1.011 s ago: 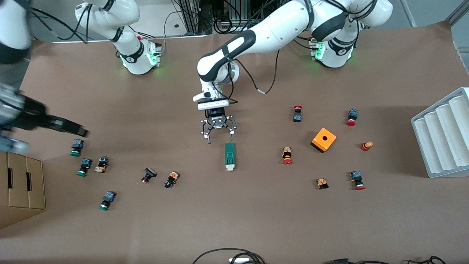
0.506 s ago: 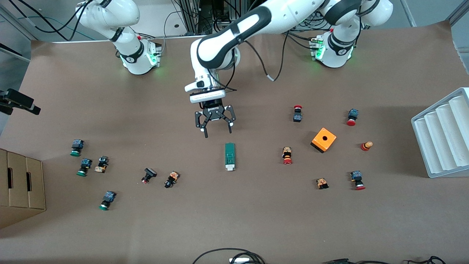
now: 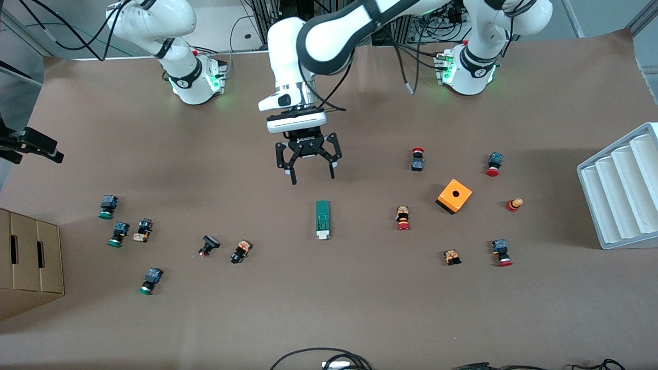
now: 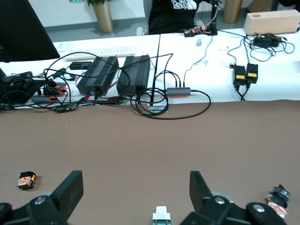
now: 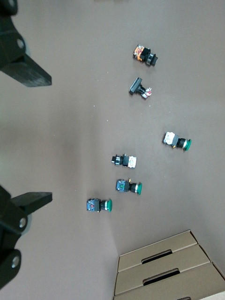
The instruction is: Close load switch with both arms
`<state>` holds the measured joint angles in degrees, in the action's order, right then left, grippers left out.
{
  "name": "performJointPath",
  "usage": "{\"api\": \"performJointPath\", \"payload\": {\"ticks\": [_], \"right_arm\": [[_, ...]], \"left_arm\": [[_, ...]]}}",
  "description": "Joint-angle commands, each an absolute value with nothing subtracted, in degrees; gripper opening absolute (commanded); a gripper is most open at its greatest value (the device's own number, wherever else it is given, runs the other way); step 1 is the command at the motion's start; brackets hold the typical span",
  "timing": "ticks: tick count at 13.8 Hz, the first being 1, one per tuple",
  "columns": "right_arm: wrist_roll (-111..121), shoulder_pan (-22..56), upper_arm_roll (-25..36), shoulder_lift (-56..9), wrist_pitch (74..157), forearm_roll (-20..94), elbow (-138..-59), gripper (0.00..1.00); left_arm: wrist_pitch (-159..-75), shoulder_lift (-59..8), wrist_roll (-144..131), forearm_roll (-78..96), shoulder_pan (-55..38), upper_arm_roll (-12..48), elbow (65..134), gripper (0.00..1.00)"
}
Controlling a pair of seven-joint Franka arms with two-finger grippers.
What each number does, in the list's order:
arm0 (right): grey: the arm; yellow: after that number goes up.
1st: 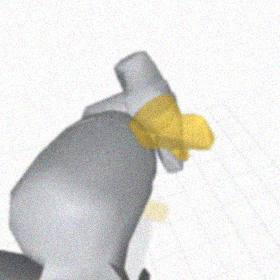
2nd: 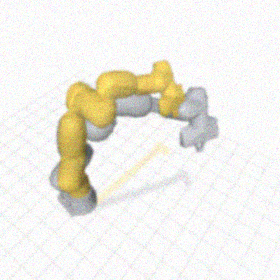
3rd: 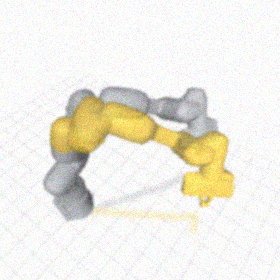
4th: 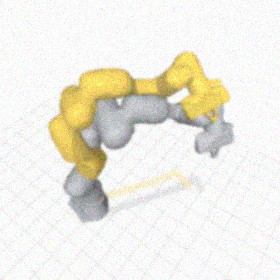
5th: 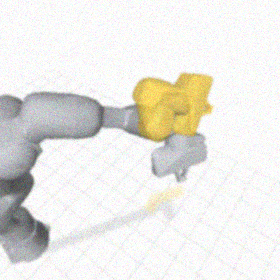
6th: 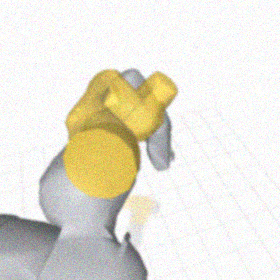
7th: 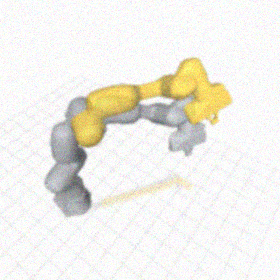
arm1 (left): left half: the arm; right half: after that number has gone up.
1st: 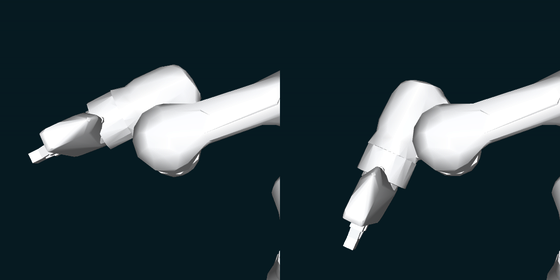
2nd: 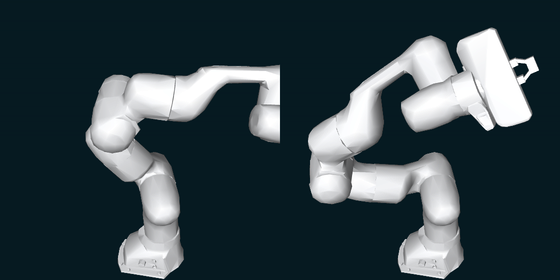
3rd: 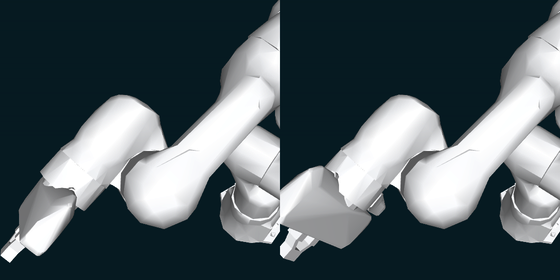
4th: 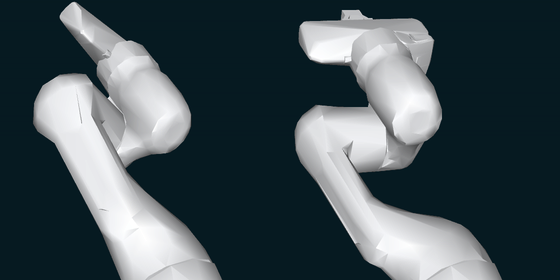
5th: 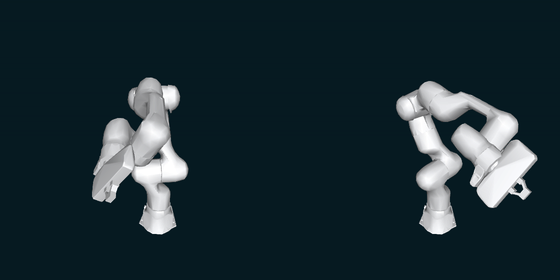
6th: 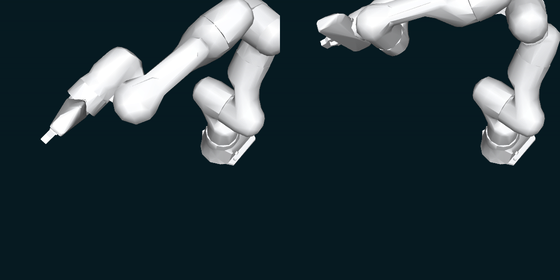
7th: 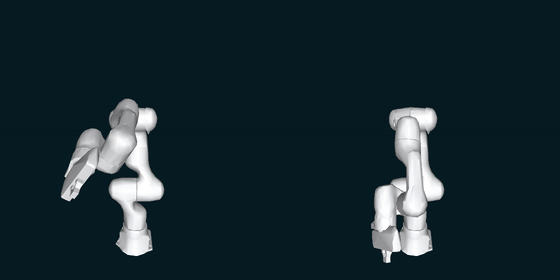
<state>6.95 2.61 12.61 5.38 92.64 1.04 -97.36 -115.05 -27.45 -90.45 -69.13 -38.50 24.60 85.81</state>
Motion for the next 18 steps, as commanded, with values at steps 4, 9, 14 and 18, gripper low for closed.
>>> {"api": "performJointPath", "payload": {"ticks": [4, 9, 14, 18], "right_arm": [[7.47, 2.64, 12.74, 5.62, 92.82, 0.26, -95.89, 1.0], [7.47, 2.81, 12.66, 5.19, 92.99, 0.35, -95.63, 1.0], [6.68, 2.81, 12.75, 5.45, 92.9, 1.49, -95.1, 1.0], [4.75, 2.9, 12.48, 5.45, 91.59, 1.49, -95.18, 1.0]], "left_arm": [[-118.92, -19.35, -73.42, -54.79, -32.53, 24.43, 86.05, 1.0], [-119.09, -14.6, -58.22, -42.13, -26.56, 24.35, 83.42, 1.0], [-119.09, -11.25, -42.74, -27.54, -23.99, 18.39, 80.87, 1.0], [-118.74, -9.58, -34.3, -15.32, -23.91, 10.13, 80.77, 1.0]]}}
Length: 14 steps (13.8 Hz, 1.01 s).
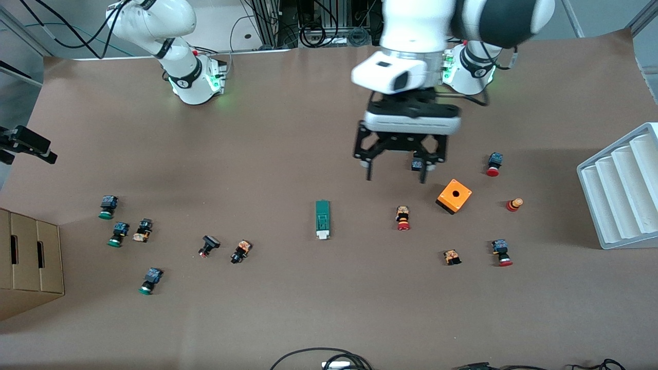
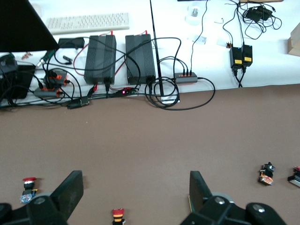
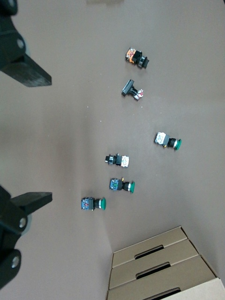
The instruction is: Close load switch with both arms
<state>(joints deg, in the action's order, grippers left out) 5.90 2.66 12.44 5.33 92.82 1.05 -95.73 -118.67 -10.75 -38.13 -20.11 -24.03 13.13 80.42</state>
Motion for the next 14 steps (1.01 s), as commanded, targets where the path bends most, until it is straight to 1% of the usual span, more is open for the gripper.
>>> {"api": "performJointPath", "payload": {"ticks": [1, 2, 5, 11, 14], "right_arm": [[4.75, 2.99, 12.39, 5.36, 91.5, 1.49, -95.1, 1.0], [4.75, 2.99, 11.87, 5.54, 91.49, 1.41, -95.1, 1.0], [4.83, 2.99, 9.41, 5.71, 91.76, 0.7, -95.01, 1.0], [4.83, 2.99, 9.32, 5.8, 91.93, 0.79, -95.01, 1.0], [4.83, 2.99, 9.32, 5.8, 91.93, 0.79, -95.01, 1.0]], "left_arm": [[-118.39, -9.15, -32.89, -13.03, -23.91, 8.54, 81.03, 1.0], [-118.13, -8.71, -31.57, -11.01, -23.12, 7.13, 81.3, 1.0], [-115.06, -8.0, -24.72, -7.92, -19.69, 6.16, 81.91, 1.0], [-110.14, -7.65, -15.3, 0.52, -18.55, -3.15, 82.09, 1.0], [-107.32, -7.56, -15.12, 0.88, -15.65, -3.78, 83.93, 1.0]]}}
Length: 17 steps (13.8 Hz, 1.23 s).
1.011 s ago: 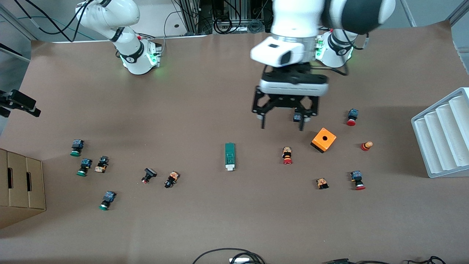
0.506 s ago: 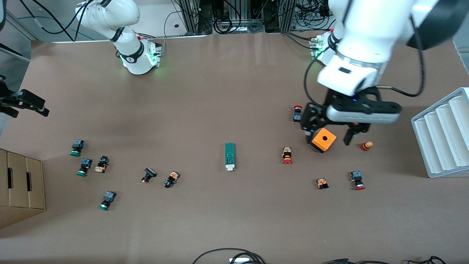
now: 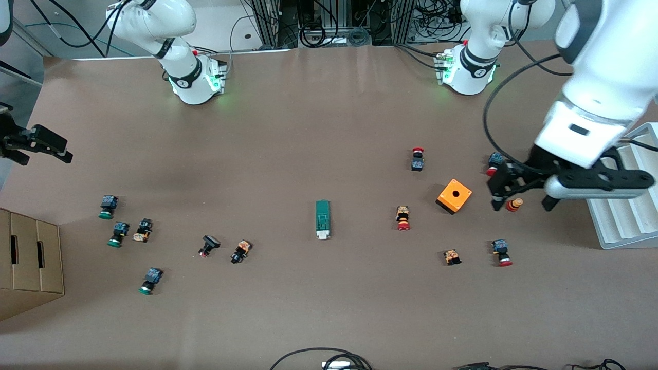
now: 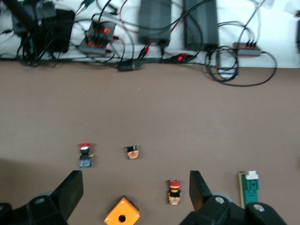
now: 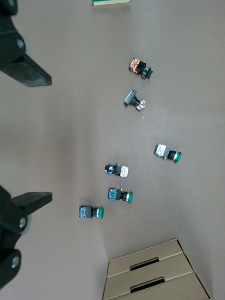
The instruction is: Close load switch with both arms
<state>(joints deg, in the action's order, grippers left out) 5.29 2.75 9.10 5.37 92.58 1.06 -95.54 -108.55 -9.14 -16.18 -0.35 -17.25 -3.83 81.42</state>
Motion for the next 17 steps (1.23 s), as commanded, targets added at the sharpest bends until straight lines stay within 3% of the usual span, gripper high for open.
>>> {"api": "performJointPath", "payload": {"ticks": [1, 6, 8, 11, 17], "right_arm": [[4.83, 2.9, 9.32, 5.89, 91.76, 0.79, -95.01, 1.0], [5.1, 2.9, 9.32, 5.8, 91.67, 0.88, -95.01, 1.0], [5.1, 2.99, 9.32, 5.89, 91.58, 0.97, -95.01, 1.0], [5.1, 2.99, 9.32, 5.8, 91.67, 1.05, -95.01, 1.0], [5.1, 2.99, 9.32, 5.8, 91.85, 1.05, -95.01, 1.0]], "left_arm": [[-106.62, -7.56, -15.03, 0.88, -14.77, -3.78, 84.46, 1.0], [-104.77, -7.65, -13.72, 3.16, -10.03, -4.39, 87.18, 1.0], [-104.59, -7.56, -11.0, 3.43, -9.49, -7.54, 88.06, 1.0], [-101.7, -7.21, -3.8, 4.13, -9.4, -10.63, 87.45, 1.0], [-95.29, -5.71, -3.34, 3.34, -9.4, -10.63, 85.87, 1.0]]}}
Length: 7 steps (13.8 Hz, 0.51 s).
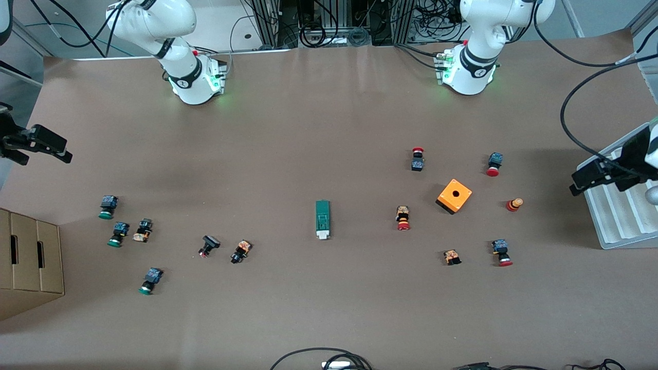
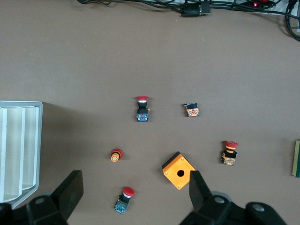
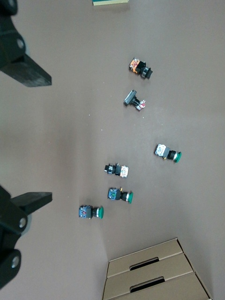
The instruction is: Close load switch with both arms
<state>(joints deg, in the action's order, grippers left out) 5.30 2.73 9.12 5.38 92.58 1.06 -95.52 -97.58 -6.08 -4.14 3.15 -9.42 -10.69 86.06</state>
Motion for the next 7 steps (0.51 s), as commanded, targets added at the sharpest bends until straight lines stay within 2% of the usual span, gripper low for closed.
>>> {"api": "performJointPath", "payload": {"ticks": [1, 7], "right_arm": [[5.1, 2.99, 9.32, 5.8, 91.93, 1.05, -95.01, 1.0], [5.1, 2.9, 9.32, 5.8, 91.93, 1.05, -95.01, 1.0]], "left_arm": [[-94.49, -5.8, -3.08, 3.43, -9.4, -10.63, 85.78, 1.0], [-94.48, -5.71, 0.7, 3.96, -5.63, -10.72, 85.78, 1.0]]}}
